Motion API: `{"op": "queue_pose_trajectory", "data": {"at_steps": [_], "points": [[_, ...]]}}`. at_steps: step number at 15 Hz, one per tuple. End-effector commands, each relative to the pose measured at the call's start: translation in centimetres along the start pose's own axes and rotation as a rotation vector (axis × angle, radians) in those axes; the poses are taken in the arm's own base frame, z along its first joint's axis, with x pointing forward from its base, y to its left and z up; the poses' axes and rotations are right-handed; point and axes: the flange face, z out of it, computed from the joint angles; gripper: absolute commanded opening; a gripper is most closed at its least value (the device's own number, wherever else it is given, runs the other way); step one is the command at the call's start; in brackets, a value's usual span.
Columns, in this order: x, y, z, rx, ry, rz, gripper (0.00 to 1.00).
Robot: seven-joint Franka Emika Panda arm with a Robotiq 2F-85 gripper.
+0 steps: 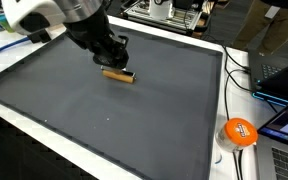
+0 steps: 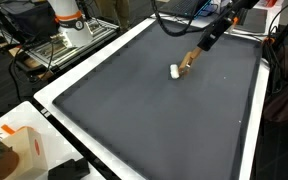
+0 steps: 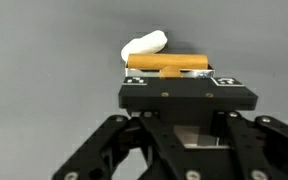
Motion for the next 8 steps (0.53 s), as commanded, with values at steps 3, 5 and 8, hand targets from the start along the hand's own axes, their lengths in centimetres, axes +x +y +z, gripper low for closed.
{"op": "queue_pose_trajectory", "data": {"at_steps": [3,5,8], "points": [[0.2,-1.1,-0.7,-0.06,0.03,-0.145,0.22],[0.3,-1.9,-0.8,-0.058,0.041,-0.176,0.22],[0.6,-3.0,-1.0,-0.056,0.065,-0.211,0.22]]}}
